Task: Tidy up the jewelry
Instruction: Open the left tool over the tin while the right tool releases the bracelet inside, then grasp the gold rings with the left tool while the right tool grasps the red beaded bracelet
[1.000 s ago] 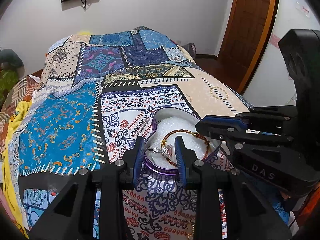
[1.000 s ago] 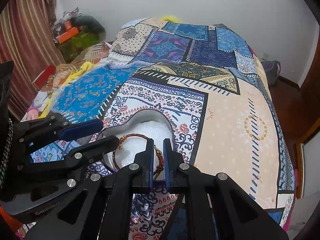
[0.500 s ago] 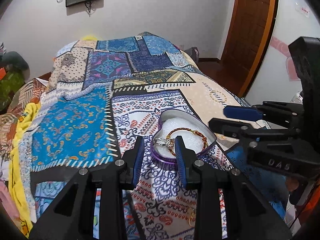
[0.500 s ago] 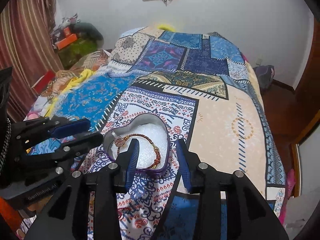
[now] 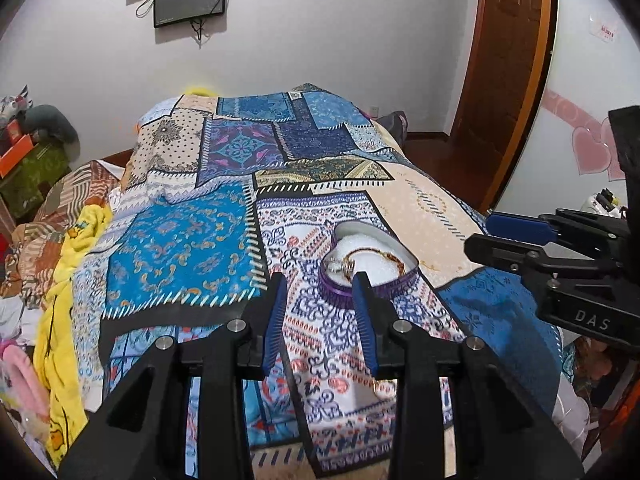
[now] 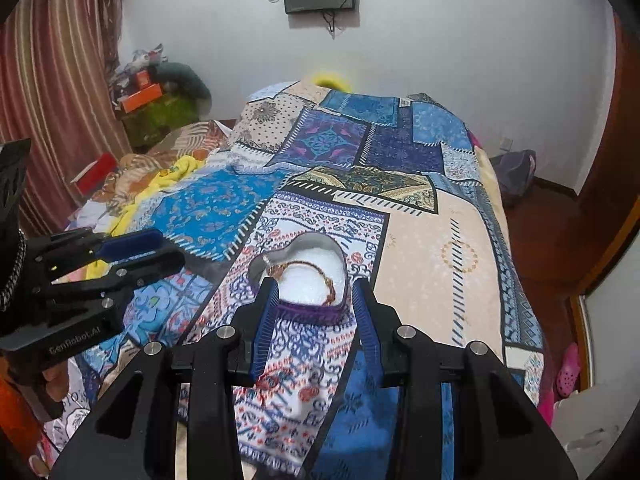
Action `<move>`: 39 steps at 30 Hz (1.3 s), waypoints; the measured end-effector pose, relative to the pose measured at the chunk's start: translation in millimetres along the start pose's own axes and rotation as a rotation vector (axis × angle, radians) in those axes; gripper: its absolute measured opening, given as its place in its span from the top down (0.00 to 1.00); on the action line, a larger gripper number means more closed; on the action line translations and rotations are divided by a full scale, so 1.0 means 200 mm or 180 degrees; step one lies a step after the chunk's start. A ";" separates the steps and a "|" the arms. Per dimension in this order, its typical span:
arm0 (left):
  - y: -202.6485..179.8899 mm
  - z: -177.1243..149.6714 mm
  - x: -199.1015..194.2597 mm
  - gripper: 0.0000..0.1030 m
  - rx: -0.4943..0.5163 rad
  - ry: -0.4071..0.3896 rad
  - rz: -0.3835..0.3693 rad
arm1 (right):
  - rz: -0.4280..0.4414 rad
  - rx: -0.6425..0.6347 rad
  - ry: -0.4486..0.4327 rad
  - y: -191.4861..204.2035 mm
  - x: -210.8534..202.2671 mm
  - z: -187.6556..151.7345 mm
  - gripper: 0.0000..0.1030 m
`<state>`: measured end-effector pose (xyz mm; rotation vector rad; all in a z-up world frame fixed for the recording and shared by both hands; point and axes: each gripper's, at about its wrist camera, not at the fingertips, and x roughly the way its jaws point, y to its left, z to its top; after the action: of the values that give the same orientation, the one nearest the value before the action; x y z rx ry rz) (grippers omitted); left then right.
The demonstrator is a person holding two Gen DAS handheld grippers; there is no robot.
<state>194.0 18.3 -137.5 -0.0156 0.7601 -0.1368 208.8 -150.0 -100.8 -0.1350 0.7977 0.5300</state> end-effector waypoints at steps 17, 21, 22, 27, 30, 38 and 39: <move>-0.07 -0.29 0.09 0.66 -0.0122 0.0567 -0.0306 | 0.0094 0.0104 0.0418 0.03 0.02 -0.29 0.66; -0.12 -0.34 0.16 0.66 -0.0103 0.0719 -0.0408 | 0.0086 0.0177 0.0479 0.00 0.03 -0.33 0.66; -0.13 -0.35 0.18 0.66 -0.0095 0.0752 -0.0434 | 0.0094 0.0206 0.0499 -0.01 0.04 -0.34 0.66; -0.17 -0.38 0.25 0.66 -0.0057 0.0834 -0.0501 | 0.0117 0.0320 0.0565 -0.06 0.05 -0.37 0.66; -0.16 -0.38 0.26 0.66 -0.0091 0.0810 -0.0535 | 0.0167 0.0373 0.0603 -0.07 0.07 -0.38 0.66; -0.16 -0.39 0.27 0.82 -0.0014 0.0704 -0.0476 | 0.0292 0.0374 0.0661 -0.04 0.12 -0.37 0.66; -0.15 -0.39 0.27 0.82 -0.0034 0.0702 -0.0496 | 0.0311 0.0353 0.0675 -0.03 0.14 -0.36 0.66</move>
<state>175.4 -15.5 -228.1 -0.0709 0.9799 -0.2862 179.9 -166.1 -171.5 -0.0501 1.0428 0.5683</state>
